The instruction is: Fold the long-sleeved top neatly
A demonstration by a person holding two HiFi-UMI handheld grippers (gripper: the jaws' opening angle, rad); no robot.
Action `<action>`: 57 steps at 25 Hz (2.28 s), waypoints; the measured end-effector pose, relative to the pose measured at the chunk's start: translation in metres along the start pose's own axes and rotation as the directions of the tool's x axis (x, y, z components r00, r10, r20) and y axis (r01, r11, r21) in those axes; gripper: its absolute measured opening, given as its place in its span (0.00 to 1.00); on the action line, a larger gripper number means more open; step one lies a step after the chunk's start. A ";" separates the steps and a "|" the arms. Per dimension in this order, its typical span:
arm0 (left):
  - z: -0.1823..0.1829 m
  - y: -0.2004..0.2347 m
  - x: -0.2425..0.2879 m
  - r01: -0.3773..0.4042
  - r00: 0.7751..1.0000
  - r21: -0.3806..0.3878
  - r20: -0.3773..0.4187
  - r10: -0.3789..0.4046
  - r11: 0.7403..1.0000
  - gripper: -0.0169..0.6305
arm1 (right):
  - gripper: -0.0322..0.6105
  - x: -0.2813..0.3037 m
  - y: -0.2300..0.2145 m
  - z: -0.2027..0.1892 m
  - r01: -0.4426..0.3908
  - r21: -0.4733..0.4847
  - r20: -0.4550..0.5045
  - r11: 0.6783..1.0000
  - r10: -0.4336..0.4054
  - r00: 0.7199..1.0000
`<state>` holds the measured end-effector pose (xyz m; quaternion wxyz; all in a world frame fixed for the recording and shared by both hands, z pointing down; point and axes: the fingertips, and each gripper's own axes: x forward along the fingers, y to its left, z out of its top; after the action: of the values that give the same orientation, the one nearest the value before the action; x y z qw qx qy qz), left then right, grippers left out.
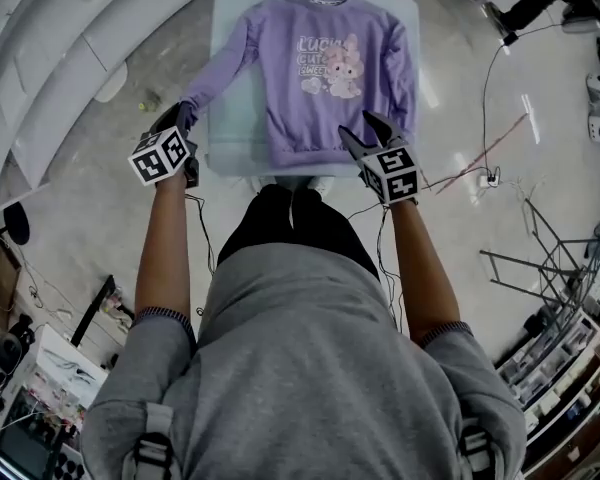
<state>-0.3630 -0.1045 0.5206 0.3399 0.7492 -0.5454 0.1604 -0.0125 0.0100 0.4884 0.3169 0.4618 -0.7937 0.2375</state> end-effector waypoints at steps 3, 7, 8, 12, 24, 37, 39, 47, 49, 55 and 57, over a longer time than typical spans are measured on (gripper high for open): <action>0.041 0.004 -0.007 0.034 0.998 -0.035 0.056 -0.032 0.999 0.08 | 0.46 0.000 0.002 0.010 0.004 -0.005 0.001 1.000 -0.004 1.000; 0.089 0.007 -0.012 0.078 0.992 -0.085 0.107 -0.069 0.993 0.08 | 0.46 0.000 0.003 0.031 0.020 -0.004 0.016 1.000 -0.020 1.000; 0.098 0.006 -0.012 0.094 0.990 -0.094 0.114 -0.083 0.991 0.08 | 0.46 -0.001 0.003 0.036 0.025 -0.002 0.021 1.000 -0.025 0.999; 0.127 -0.010 -0.007 0.137 0.983 -0.064 0.131 -0.128 0.988 0.08 | 0.46 -0.001 -0.002 0.050 0.040 0.000 0.031 0.999 -0.040 0.999; 0.156 -0.091 0.027 0.161 0.982 0.122 0.079 -0.171 0.979 0.08 | 0.46 -0.002 -0.063 0.081 0.010 0.004 0.096 1.000 -0.010 0.995; 0.157 -0.212 0.102 0.151 0.988 0.421 -0.096 -0.122 0.894 0.08 | 0.46 -0.009 -0.161 0.062 -0.087 0.009 0.100 0.996 0.085 0.991; 0.157 -0.234 0.117 0.168 0.984 0.445 -0.123 -0.126 0.880 0.08 | 0.46 -0.010 -0.177 0.056 -0.093 0.014 0.096 0.996 0.091 0.991; 0.126 -0.319 0.170 0.249 0.961 0.524 -0.235 -0.143 0.815 0.08 | 0.46 -0.024 -0.224 0.028 -0.106 0.033 0.079 0.994 0.103 0.991; 0.112 -0.337 0.188 0.267 0.954 0.535 -0.263 -0.142 0.802 0.08 | 0.46 -0.025 -0.236 0.017 -0.107 0.041 0.073 0.993 0.104 0.992; 0.045 -0.368 0.244 0.326 0.921 0.555 -0.369 -0.125 0.765 0.08 | 0.46 -0.026 -0.258 -0.018 -0.112 0.071 0.044 0.991 0.109 0.993; 0.025 -0.375 0.262 0.334 0.910 0.567 -0.401 -0.102 0.753 0.08 | 0.46 -0.024 -0.265 -0.029 -0.112 0.084 0.036 0.990 0.109 0.993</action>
<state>0.0737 -0.2412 0.5373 0.1791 0.8380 -0.3001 0.4191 0.2386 -0.0781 0.5134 0.2708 0.4338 -0.8120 0.2814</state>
